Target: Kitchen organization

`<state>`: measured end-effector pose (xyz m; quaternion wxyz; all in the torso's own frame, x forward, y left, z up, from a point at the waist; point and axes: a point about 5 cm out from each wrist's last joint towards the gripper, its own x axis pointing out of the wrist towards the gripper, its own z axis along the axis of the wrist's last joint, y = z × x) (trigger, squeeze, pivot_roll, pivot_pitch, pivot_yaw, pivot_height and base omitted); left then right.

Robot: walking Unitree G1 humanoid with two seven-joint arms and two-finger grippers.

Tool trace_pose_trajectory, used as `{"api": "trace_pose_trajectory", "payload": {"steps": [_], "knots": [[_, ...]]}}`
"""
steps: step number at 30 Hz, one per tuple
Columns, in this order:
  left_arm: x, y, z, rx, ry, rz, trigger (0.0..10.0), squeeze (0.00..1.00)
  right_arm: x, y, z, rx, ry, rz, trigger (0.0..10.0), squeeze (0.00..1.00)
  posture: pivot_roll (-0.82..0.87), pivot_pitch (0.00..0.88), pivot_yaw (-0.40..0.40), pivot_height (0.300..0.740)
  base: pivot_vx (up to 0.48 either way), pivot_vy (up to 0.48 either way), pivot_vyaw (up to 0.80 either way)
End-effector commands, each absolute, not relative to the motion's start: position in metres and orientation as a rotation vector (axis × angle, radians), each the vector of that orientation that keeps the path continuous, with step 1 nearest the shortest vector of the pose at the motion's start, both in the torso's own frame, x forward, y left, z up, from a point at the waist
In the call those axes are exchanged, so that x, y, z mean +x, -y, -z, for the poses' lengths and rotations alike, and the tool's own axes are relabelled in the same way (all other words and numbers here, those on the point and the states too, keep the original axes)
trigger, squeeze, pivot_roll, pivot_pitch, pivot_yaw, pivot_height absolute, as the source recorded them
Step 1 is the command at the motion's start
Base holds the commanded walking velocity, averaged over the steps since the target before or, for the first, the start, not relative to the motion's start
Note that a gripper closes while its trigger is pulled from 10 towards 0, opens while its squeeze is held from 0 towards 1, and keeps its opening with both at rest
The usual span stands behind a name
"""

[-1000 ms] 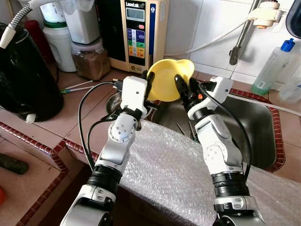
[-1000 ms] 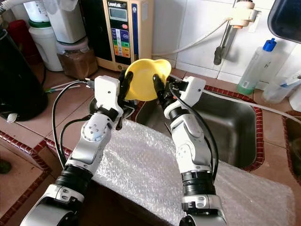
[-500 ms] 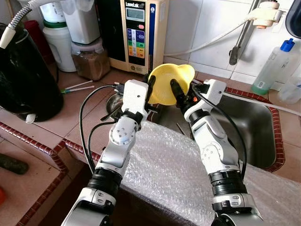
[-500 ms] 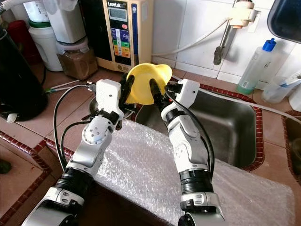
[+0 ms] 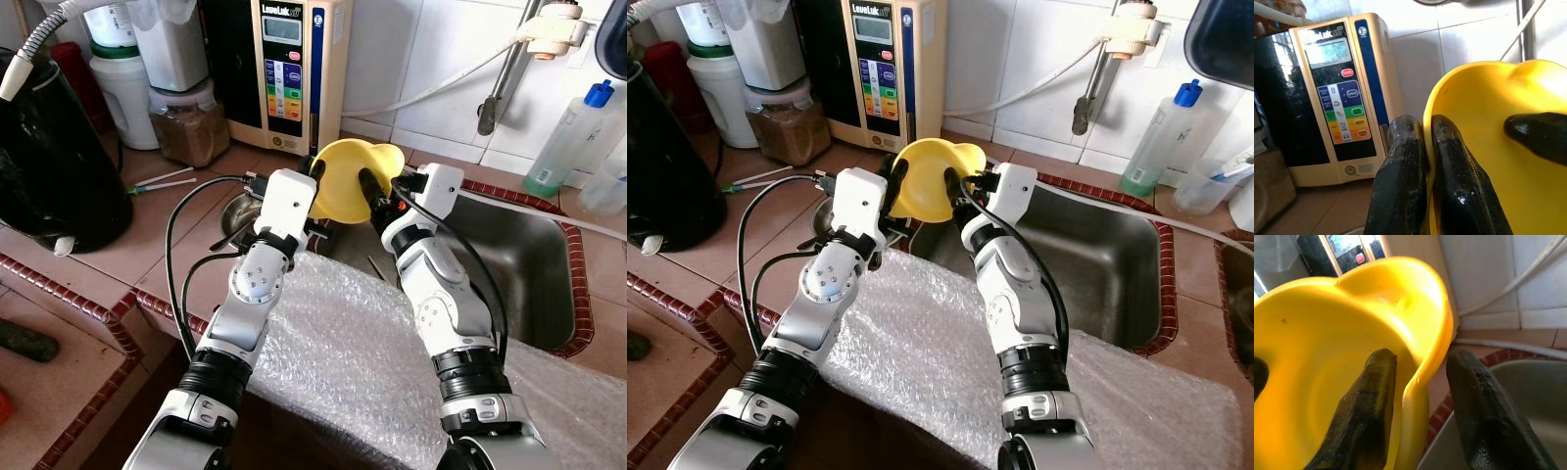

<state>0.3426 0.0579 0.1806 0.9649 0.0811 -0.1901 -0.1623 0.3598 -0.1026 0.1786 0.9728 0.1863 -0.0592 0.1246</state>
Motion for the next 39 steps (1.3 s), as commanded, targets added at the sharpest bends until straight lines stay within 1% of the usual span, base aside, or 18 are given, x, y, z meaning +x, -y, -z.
{"api": "trace_pose_trajectory", "payload": {"steps": [1,7,9,11,12,13,14,15,16,17,19,24,27,29,30,33,37,39], "knots": [[0.344,-0.065,-0.198,0.160,0.469,0.278,0.0,0.00,0.362,0.125,-0.173,0.358,0.117,-0.123,0.0,0.00,0.06,0.000,0.000,0.740,0.000,0.000,0.00],[0.348,-0.071,-0.199,0.175,0.468,0.241,0.0,0.00,0.365,0.137,-0.173,0.336,0.125,-0.059,0.0,0.00,0.05,0.000,0.008,0.740,0.000,0.000,0.00],[0.348,-0.070,-0.198,0.178,0.467,0.241,0.6,0.00,0.365,0.140,-0.172,0.332,0.126,-0.050,0.0,0.00,0.05,0.000,0.009,0.740,0.000,0.000,0.00],[0.347,-0.068,-0.197,0.185,0.462,0.250,4.5,0.00,0.365,0.141,-0.172,0.326,0.128,-0.035,0.0,0.00,0.05,0.000,0.010,0.740,0.000,0.000,0.00],[0.347,-0.068,-0.197,0.193,0.463,0.251,5.6,0.00,0.365,0.142,-0.172,0.324,0.130,-0.030,0.0,0.00,0.05,0.000,0.010,0.740,0.000,0.000,0.00],[0.347,-0.068,-0.197,0.193,0.463,0.251,5.6,0.00,0.365,0.142,-0.172,0.324,0.130,-0.030,0.0,0.00,0.05,0.000,0.010,0.740,0.000,0.000,0.00],[0.347,-0.068,-0.197,0.193,0.460,0.255,9.7,0.00,0.366,0.141,-0.172,0.321,0.132,-0.029,0.0,0.00,0.05,0.000,0.009,0.740,0.000,0.000,0.00],[0.348,-0.067,-0.196,0.185,0.452,0.269,10.0,0.00,0.366,0.142,-0.173,0.319,0.134,-0.027,0.0,0.00,0.05,0.000,0.009,0.740,0.000,0.000,0.00],[0.348,-0.066,-0.195,0.164,0.440,0.286,10.0,0.00,0.366,0.142,-0.173,0.317,0.135,-0.026,0.0,0.00,0.05,0.000,0.008,0.740,0.000,0.000,0.00],[0.348,-0.065,-0.193,0.138,0.418,0.291,10.0,1.00,0.366,0.142,-0.173,0.308,0.138,-0.015,0.0,0.00,0.05,0.000,0.007,0.740,0.000,0.000,0.00],[0.348,-0.064,-0.191,0.130,0.408,0.302,10.0,1.00,0.366,0.144,-0.174,0.303,0.148,-0.002,0.0,0.00,0.05,0.000,0.005,0.740,0.000,0.000,0.00],[0.341,-0.052,-0.183,0.081,0.376,0.395,10.0,1.00,0.364,0.161,-0.185,0.165,0.233,0.098,0.0,0.00,0.05,0.000,-0.001,0.740,0.000,0.000,0.00],[0.337,-0.045,-0.179,0.053,0.353,0.447,10.0,1.00,0.364,0.166,-0.189,0.051,0.262,0.111,0.0,0.00,0.05,0.000,-0.006,0.740,0.000,0.000,0.00],[0.336,-0.040,-0.177,0.039,0.324,0.499,10.0,1.00,0.364,0.170,-0.193,-0.092,0.295,0.139,0.0,0.00,0.05,0.000,-0.008,0.740,0.000,0.000,0.00],[0.336,-0.040,-0.177,0.039,0.324,0.499,10.0,1.00,0.364,0.170,-0.193,-0.092,0.295,0.139,0.0,0.00,0.05,0.000,-0.008,0.740,0.000,0.000,0.00],[0.331,-0.033,-0.171,0.034,0.281,0.591,10.0,1.00,0.365,0.179,-0.191,-0.240,0.294,0.187,0.0,0.00,0.05,0.000,-0.012,0.740,0.000,0.000,0.00],[0.328,-0.029,-0.167,0.042,0.256,0.641,10.0,1.00,0.366,0.186,-0.185,-0.331,0.282,0.200,0.0,0.00,0.05,0.000,-0.015,0.740,0.000,0.000,0.00],[0.326,-0.026,-0.164,0.052,0.233,0.686,10.0,1.00,0.364,0.190,-0.181,-0.472,0.300,0.188,0.0,0.00,0.05,0.000,-0.018,0.740,0.000,0.000,0.00]]}}
